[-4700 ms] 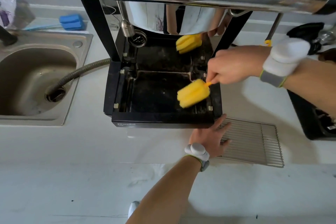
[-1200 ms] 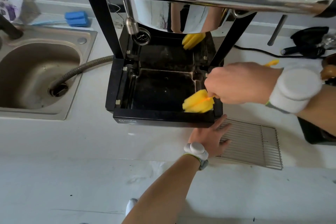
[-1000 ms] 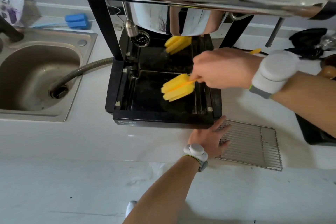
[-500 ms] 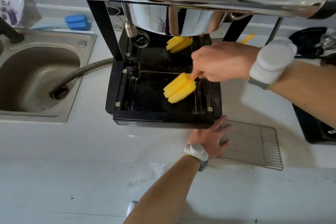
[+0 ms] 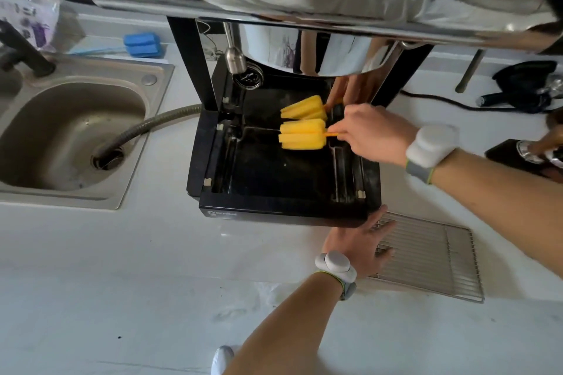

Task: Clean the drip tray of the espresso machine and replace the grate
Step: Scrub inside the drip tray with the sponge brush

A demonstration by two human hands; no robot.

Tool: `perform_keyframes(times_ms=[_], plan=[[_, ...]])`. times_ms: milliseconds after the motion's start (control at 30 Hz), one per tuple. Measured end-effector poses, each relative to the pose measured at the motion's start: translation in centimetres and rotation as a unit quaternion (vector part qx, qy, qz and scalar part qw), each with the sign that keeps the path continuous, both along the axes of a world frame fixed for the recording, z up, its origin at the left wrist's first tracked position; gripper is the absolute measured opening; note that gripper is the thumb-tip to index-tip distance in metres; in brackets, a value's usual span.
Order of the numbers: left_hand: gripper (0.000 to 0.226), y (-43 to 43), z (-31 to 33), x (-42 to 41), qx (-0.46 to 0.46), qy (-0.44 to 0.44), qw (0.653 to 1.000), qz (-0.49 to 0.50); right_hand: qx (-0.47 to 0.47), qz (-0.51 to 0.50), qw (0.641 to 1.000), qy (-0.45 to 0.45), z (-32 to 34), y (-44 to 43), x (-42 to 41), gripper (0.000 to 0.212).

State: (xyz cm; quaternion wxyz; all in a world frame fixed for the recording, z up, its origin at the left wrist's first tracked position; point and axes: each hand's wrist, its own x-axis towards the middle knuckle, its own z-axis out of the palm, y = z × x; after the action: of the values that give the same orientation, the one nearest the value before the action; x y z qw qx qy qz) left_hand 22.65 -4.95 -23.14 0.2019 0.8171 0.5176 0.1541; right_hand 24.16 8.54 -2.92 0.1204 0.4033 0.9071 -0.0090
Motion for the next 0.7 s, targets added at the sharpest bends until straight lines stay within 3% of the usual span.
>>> perform_keyframes(times_ms=[133,267,333,567,700], plan=[[0.058,0.1,0.0,-0.1,-0.008,0.006,1.000,0.000,-0.017,0.041,0.999,-0.015,-2.7,-1.9,0.4,0.027],[0.058,0.1,0.2,0.0,-0.012,0.011,1.000,0.001,-0.152,0.088,0.984,-0.004,-0.6,-0.8,2.1,0.030],[0.059,0.1,0.2,-0.1,-0.018,0.016,1.000,-0.002,-0.177,0.122,0.977,-0.011,0.8,-0.2,3.0,0.029],[0.059,0.1,0.4,-0.2,-0.019,0.024,1.000,-0.008,-0.073,0.008,0.993,0.091,0.0,1.1,1.1,0.031],[0.059,0.1,0.4,-0.1,-0.019,0.027,0.999,-0.009,-0.135,0.006,0.987,0.084,-2.4,0.3,-0.9,0.030]])
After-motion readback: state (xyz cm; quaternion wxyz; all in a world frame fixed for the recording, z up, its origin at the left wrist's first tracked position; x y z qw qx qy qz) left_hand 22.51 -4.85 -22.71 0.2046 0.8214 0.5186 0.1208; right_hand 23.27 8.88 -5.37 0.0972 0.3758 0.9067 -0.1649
